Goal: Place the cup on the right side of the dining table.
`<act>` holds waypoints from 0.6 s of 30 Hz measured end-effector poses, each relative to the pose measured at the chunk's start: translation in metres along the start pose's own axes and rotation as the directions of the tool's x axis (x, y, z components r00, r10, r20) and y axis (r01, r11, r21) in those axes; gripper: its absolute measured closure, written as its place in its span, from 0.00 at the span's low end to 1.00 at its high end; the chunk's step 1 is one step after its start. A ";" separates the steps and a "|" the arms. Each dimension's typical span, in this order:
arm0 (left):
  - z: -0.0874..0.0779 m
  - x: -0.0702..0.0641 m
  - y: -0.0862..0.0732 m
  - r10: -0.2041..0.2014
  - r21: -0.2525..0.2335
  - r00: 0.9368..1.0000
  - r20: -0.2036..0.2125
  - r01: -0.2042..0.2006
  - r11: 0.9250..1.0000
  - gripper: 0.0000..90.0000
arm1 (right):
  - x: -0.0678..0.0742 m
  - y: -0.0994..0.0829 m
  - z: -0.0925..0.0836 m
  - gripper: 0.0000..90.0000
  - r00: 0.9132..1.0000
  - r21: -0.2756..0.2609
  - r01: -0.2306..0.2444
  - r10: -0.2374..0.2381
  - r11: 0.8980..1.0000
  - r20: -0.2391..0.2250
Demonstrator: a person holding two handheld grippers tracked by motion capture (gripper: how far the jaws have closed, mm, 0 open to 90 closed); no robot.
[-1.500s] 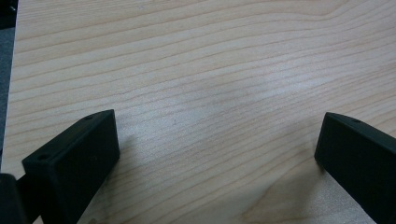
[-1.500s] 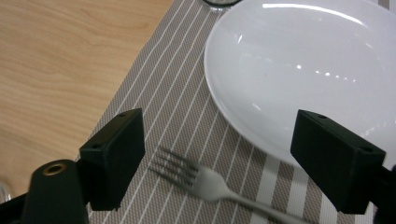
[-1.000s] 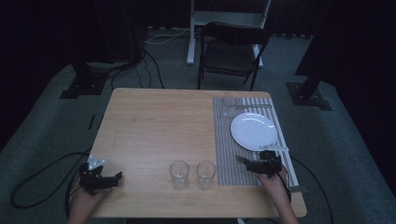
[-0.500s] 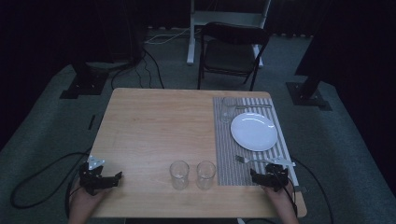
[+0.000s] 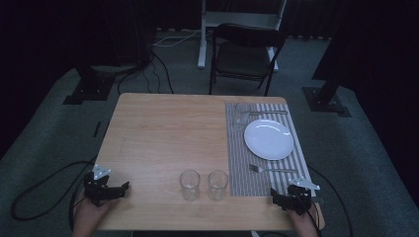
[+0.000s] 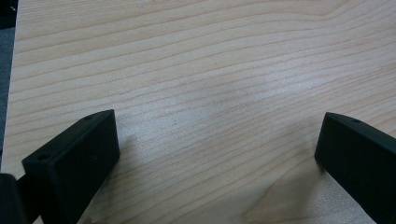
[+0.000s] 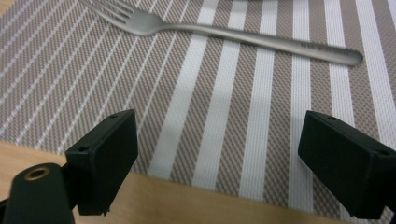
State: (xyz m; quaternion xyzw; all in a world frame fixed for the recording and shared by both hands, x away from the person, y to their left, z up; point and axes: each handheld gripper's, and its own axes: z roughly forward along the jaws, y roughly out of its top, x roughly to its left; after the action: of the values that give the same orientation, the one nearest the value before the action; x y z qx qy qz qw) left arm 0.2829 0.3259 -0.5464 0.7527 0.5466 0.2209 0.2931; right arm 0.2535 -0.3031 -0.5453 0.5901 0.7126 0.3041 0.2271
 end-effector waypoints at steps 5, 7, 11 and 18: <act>0.001 0.000 0.001 -0.001 -0.001 1.000 -0.001 0.001 1.000 0.00 | -0.004 -0.006 -0.004 0.13 1.000 -0.026 -0.020 0.021 0.999 0.017; 0.001 0.000 0.001 -0.001 -0.001 1.000 -0.002 0.001 1.000 0.00 | -0.006 -0.008 -0.003 0.13 0.999 -0.034 -0.033 0.034 0.999 0.024; 0.001 0.000 0.001 -0.002 -0.001 1.000 -0.002 0.002 1.000 0.00 | -0.008 -0.009 -0.003 0.13 0.998 -0.049 -0.043 0.045 0.998 0.037; 0.001 0.000 0.001 -0.001 0.000 1.000 -0.002 0.001 1.000 0.00 | -0.009 -0.010 -0.002 0.13 0.998 -0.052 -0.041 0.044 0.998 0.047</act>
State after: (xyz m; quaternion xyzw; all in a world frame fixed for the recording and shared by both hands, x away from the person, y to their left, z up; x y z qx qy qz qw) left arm 0.2837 0.3261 -0.5464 0.7521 0.5472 0.2215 0.2929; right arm 0.2467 -0.3130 -0.5510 0.6063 0.6861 0.3126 0.2527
